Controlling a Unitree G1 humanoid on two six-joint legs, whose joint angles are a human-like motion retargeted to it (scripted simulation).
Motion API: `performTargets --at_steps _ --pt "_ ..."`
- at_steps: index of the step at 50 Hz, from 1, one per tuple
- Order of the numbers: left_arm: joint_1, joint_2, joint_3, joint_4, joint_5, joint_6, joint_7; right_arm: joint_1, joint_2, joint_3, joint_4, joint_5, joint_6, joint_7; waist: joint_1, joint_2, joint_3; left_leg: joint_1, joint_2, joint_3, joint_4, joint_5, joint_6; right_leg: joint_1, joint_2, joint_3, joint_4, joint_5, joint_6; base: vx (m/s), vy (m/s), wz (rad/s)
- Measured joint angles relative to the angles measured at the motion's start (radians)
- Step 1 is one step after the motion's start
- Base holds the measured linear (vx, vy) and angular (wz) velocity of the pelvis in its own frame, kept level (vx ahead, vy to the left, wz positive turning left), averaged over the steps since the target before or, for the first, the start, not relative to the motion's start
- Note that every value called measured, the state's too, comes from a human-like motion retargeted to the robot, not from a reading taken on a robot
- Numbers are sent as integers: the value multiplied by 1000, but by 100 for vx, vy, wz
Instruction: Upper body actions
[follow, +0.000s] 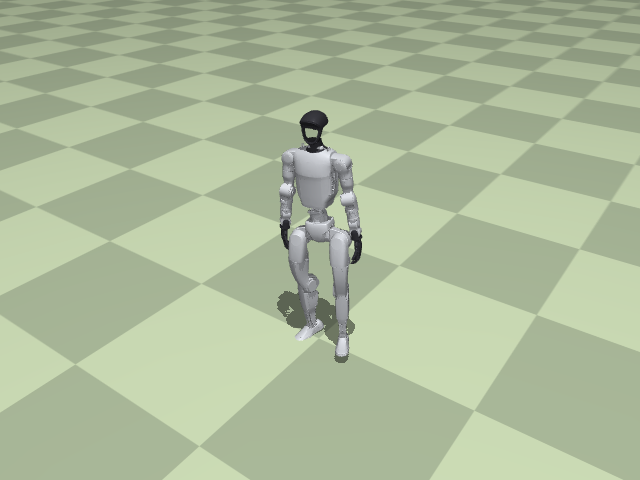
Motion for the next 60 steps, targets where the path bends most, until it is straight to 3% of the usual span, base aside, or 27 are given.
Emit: performTargets --at_steps 60 --pt "-9 6 -9 7 8 1 -4 -9 -3 5 4 -15 -6 -1 -1 -1 9 10 1 5 -1 -1 -1 3 0 6 3 0 0 0 0 0"
